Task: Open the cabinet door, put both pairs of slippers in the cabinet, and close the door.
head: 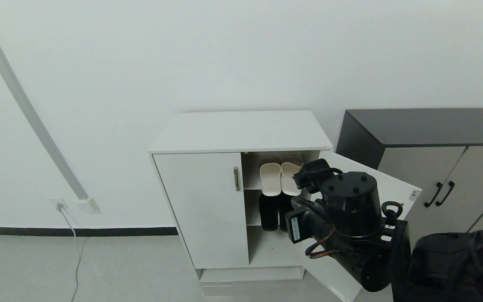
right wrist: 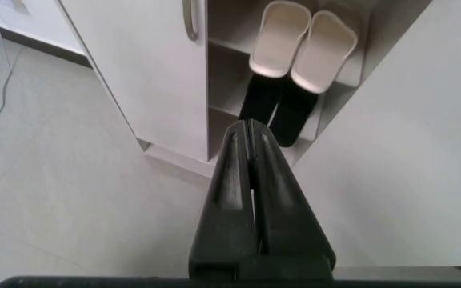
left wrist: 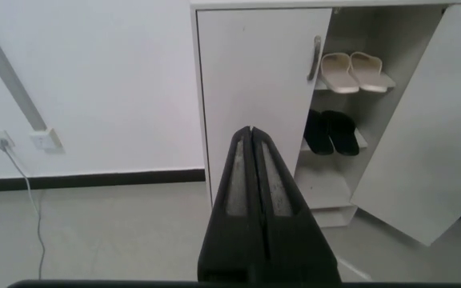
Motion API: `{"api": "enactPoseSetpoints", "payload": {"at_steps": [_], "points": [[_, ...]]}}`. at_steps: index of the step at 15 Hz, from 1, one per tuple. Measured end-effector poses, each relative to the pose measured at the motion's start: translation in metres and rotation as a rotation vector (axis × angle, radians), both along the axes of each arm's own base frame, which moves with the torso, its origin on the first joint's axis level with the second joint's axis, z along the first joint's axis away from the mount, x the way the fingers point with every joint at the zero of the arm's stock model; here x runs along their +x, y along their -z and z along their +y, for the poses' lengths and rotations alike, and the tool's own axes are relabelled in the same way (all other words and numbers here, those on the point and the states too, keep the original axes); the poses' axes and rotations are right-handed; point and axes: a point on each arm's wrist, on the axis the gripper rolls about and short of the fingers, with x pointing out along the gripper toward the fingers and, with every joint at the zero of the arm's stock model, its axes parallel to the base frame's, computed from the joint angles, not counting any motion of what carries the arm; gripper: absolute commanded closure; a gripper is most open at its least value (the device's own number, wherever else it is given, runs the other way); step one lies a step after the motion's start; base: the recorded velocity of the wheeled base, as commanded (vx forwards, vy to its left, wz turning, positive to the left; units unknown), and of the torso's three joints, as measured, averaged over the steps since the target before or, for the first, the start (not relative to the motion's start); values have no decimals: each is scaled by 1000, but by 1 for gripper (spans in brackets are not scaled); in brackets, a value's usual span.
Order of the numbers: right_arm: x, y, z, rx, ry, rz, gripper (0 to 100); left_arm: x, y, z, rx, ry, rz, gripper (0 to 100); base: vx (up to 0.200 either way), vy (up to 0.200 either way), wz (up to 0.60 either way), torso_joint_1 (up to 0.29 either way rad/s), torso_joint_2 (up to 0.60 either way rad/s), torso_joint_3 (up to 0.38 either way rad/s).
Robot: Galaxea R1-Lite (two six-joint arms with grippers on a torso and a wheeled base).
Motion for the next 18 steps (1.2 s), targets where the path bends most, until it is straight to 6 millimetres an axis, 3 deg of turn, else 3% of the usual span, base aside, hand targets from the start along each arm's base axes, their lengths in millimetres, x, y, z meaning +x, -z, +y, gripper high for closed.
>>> {"api": "enactPoseSetpoints", "payload": {"at_steps": [4,14,18], "points": [[0,0,0,2,-1,1,100,0,0,0,-1,0,-2,100,0,0,0,221,-522,-281],[1,6,-1,-8,0,7,100,0,0,0,-1,0,-1,100,0,0,0,5,-8,-7],[2,6,-1,-8,-1,7,100,0,0,0,-1,0,-2,100,0,0,-600,0,-2,4]]}}
